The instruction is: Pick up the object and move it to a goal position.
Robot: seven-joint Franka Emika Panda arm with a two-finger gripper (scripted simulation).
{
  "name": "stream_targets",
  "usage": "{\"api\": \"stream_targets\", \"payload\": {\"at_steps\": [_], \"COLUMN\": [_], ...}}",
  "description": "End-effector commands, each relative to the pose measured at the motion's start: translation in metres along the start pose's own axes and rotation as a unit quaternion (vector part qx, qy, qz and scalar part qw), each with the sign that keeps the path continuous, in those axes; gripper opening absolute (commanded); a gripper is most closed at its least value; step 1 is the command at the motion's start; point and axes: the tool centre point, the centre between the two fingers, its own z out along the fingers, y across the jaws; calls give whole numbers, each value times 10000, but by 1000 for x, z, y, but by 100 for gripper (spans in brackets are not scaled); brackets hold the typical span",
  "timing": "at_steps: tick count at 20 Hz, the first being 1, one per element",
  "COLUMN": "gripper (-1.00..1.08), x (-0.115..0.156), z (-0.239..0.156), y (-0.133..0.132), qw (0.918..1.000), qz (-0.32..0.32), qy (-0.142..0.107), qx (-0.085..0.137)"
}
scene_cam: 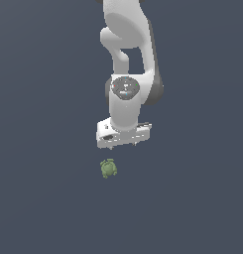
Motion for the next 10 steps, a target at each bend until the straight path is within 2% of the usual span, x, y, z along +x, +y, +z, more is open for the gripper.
{"api": "stream_targets", "payload": {"at_steps": [1,10], "gripper": [100,100], "x": [11,36], "z": [9,38], "y": [15,60], "qw": [9999,9984], "qz": [-148,-559], "qy": [14,60], "qx": [4,15]}}
